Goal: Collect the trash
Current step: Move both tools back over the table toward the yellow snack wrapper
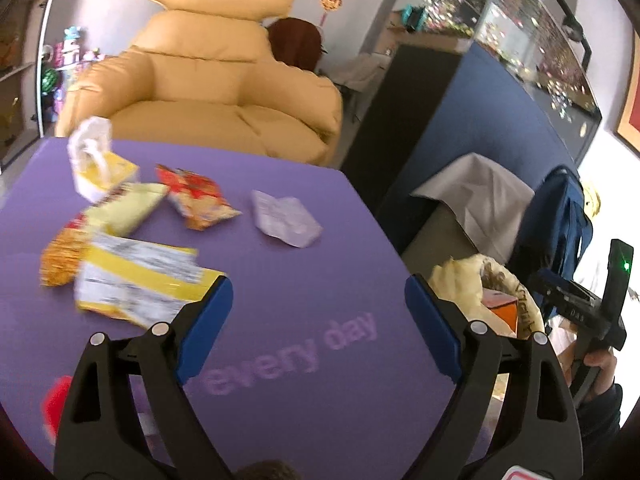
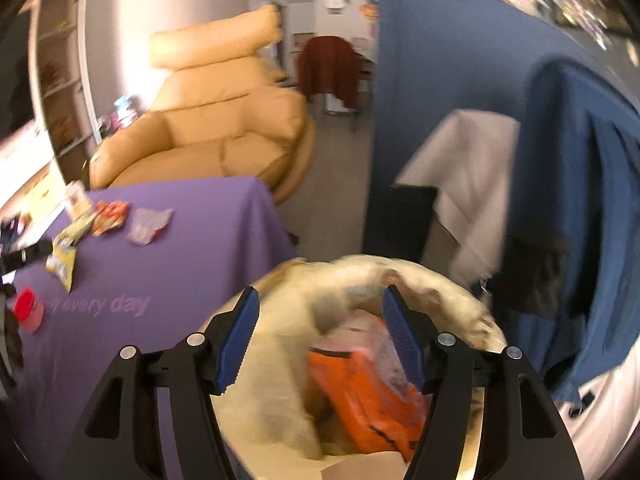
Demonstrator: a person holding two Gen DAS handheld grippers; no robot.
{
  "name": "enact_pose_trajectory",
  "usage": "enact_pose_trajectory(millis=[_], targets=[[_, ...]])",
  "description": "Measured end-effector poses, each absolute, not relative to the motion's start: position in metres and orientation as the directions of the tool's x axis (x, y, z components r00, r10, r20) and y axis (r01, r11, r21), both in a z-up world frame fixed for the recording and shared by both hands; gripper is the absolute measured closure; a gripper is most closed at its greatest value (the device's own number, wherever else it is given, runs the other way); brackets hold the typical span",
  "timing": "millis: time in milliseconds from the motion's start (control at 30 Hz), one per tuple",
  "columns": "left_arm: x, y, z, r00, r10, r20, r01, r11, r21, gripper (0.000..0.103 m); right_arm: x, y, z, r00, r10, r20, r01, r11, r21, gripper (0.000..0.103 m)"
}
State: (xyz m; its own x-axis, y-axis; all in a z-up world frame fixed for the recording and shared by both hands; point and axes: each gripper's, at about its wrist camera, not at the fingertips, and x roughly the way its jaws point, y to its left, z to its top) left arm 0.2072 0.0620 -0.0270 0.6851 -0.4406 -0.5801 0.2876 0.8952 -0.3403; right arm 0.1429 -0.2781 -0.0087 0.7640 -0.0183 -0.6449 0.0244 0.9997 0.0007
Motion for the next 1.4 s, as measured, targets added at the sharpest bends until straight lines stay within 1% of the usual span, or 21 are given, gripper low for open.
enact_pose_trajectory(millis=[67, 167, 333, 467, 533, 633, 767, 867, 1000, 1167, 1267, 1400], targets=[[0.205, 0.079, -0.021, 0.702, -0.421, -0.574, 0.269, 0.903, -0.334, 0.02, 0.149, -0.257, -0.009, 0.765, -0.005, -0.643, -0.008, 1.0, -0.017, 0.043], [0.204, 0.107, -0.015, 0.723, -0.382, -0.575, 0.236, 0.92, -0.314, 0.02, 0.159, -0.231, -0.015, 0.741, 0.054, -0.669, -0.075, 0.997, -0.002, 0.043], [0.208, 0.153, -0.017, 0.719, -0.321, -0.617, 0.181, 0.943, -0.28, 0.02, 0.174, -0.176, -0.034, 0.7, 0.141, -0.7, -0.195, 0.981, 0.003, 0.043], [0.217, 0.175, -0.022, 0.711, -0.292, -0.639, 0.179, 0.955, -0.238, 0.02, 0.181, -0.142, -0.049, 0.662, 0.204, -0.721, -0.27, 0.962, 0.024, 0.043], [0.227, 0.184, -0.026, 0.705, -0.281, -0.651, 0.19, 0.959, -0.209, 0.02, 0.184, -0.128, -0.054, 0.653, 0.209, -0.728, -0.288, 0.957, 0.017, 0.043], [0.247, 0.195, -0.031, 0.667, -0.325, -0.671, 0.23, 0.946, -0.229, 0.02, 0.188, -0.115, -0.062, 0.651, 0.207, -0.731, -0.296, 0.955, 0.008, 0.043], [0.267, 0.197, -0.041, 0.64, -0.328, -0.694, 0.235, 0.944, -0.23, 0.02, 0.188, -0.11, -0.067, 0.638, 0.251, -0.728, -0.307, 0.95, 0.058, 0.043], [0.277, 0.192, -0.05, 0.61, -0.317, -0.726, 0.216, 0.948, -0.232, 0.02, 0.19, -0.108, -0.071, 0.627, 0.262, -0.734, -0.314, 0.947, 0.069, 0.043], [0.271, 0.176, -0.046, 0.584, -0.373, -0.721, 0.26, 0.928, -0.268, 0.02, 0.19, -0.111, -0.076, 0.614, 0.271, -0.741, -0.314, 0.945, 0.085, 0.043], [0.268, 0.144, -0.05, 0.537, -0.366, -0.76, 0.32, 0.922, -0.217, 0.02, 0.192, -0.117, -0.081, 0.597, 0.294, -0.747, -0.304, 0.944, 0.128, 0.043], [0.267, 0.13, -0.053, 0.473, -0.419, -0.775, 0.361, 0.895, -0.263, 0.02, 0.188, -0.122, -0.081, 0.6, 0.303, -0.74, -0.3, 0.943, 0.143, 0.043], [0.259, 0.12, -0.05, 0.423, -0.475, -0.772, 0.406, 0.861, -0.308, 0.02, 0.184, -0.128, -0.085, 0.595, 0.311, -0.741, -0.299, 0.942, 0.155, 0.043]])
